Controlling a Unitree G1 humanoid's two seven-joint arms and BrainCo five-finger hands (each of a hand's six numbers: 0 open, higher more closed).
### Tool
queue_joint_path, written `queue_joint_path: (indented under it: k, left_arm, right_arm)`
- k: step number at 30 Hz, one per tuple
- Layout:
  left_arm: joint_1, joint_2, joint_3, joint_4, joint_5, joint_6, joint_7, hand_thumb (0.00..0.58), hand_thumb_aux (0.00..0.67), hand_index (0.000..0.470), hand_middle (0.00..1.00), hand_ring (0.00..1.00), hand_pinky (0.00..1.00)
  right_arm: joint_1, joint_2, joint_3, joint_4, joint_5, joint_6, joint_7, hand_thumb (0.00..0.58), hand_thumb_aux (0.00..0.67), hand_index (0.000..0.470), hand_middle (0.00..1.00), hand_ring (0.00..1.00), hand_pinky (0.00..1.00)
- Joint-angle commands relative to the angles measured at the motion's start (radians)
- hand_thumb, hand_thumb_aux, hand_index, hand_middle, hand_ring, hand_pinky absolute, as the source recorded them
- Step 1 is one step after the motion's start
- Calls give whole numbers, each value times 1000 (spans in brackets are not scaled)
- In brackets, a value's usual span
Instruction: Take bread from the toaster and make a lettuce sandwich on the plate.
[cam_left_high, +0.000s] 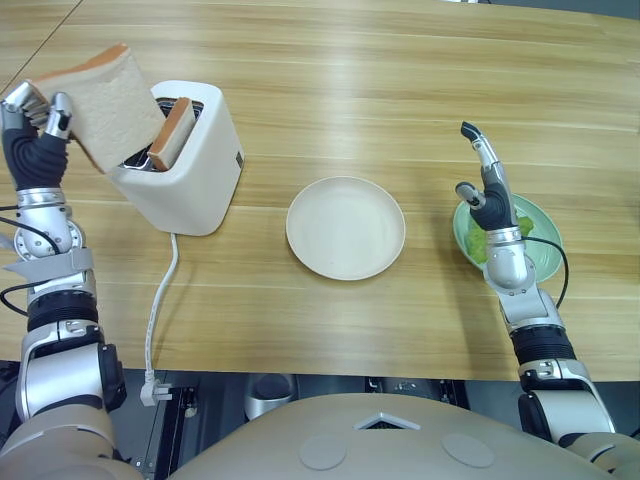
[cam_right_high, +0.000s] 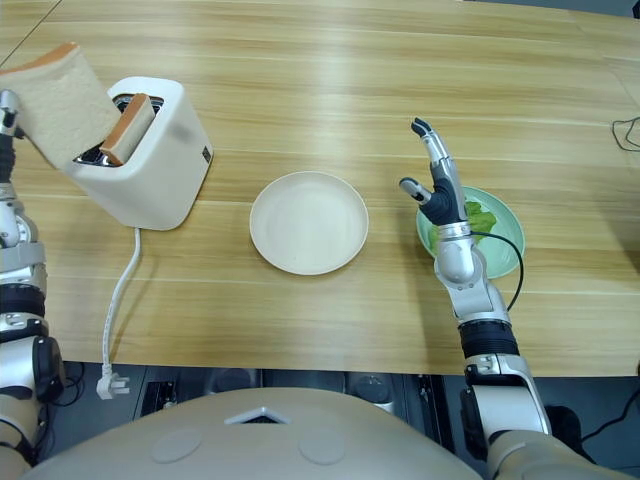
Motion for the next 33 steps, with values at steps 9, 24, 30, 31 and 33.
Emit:
queue_joint_path:
  k: [9, 24, 30, 31, 33]
  left_arm:
    - [-1, -110, 84, -254, -267, 170, -185, 580, 670, 460, 1000, 1000, 1000]
    - [108, -364, -91, -682, -312, 480, -304, 580, 670, 460, 1000, 1000, 1000]
    - [97, -432, -239, -582, -200, 563, -367, 580, 670, 460, 1000, 1000, 1000]
    - [83, -448, -255, -531, -195, 571, -388, 580, 670, 460, 1000, 1000, 1000]
    - [47, -479, -275, -404, -176, 577, -418, 580, 670, 460, 1000, 1000, 1000]
  right_arm:
    - [68, -102, -101, -52, -26, 51, -34, 0, 0, 0, 0, 0, 0]
    - [285, -348, -169, -29, -300, 290, -166, 0, 0, 0, 0, 0, 0]
    - [206, -362, -8, 156, -459, 390, -260, 0, 0, 0, 0, 0, 0]
    - [184, -360, 29, 193, -493, 414, -276, 0, 0, 0, 0, 0, 0]
    - [127, -349, 102, 281, -545, 455, -305, 0, 0, 0, 0, 0, 0]
